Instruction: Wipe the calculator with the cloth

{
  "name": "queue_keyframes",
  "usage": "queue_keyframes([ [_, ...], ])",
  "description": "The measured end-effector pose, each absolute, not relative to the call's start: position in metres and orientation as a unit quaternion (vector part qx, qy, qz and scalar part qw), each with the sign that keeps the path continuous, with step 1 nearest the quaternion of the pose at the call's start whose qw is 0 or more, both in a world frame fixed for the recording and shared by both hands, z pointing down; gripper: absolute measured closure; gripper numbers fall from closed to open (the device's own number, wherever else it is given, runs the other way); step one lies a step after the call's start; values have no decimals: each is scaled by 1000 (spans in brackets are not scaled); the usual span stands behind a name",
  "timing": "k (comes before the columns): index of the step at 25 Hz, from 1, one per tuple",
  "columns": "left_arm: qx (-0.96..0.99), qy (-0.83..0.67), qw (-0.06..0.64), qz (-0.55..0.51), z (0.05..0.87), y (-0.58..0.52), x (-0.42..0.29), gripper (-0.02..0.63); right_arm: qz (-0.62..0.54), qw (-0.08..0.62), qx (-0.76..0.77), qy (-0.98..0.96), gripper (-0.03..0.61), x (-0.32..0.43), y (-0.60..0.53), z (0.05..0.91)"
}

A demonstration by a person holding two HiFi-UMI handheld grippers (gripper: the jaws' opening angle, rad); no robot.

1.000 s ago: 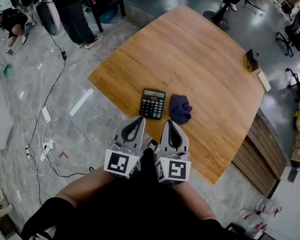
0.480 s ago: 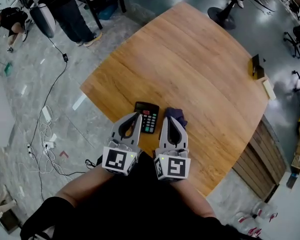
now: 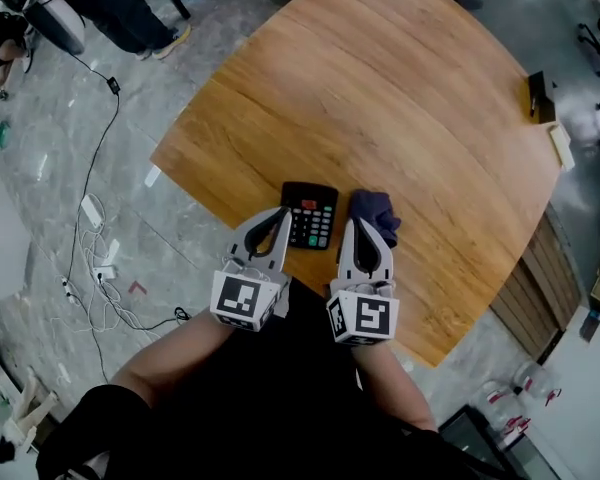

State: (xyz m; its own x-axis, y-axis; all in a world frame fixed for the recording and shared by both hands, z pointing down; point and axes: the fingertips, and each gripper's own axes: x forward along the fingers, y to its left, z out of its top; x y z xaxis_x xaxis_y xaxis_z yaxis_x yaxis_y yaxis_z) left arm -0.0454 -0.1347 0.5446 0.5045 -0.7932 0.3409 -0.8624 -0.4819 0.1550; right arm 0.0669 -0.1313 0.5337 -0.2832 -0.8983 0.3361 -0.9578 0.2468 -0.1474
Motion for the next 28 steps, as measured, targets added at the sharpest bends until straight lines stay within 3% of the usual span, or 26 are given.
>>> queue_keyframes([
  [9,846,-445,246,163,637,-136,-63,606,249,242,542,-765,563,46,-113,661],
  [11,845,-428,275,164,651,-131,-63,562,259,262,539,-758,563,47,-110,678],
  [15,845,-395,316,173,671,-119,-63,473,270,279,533,-752,563,45,-105,694],
  [28,842,-325,409,137,681,-96,-52,351,303,262,552,-732,563,53,-103,704],
])
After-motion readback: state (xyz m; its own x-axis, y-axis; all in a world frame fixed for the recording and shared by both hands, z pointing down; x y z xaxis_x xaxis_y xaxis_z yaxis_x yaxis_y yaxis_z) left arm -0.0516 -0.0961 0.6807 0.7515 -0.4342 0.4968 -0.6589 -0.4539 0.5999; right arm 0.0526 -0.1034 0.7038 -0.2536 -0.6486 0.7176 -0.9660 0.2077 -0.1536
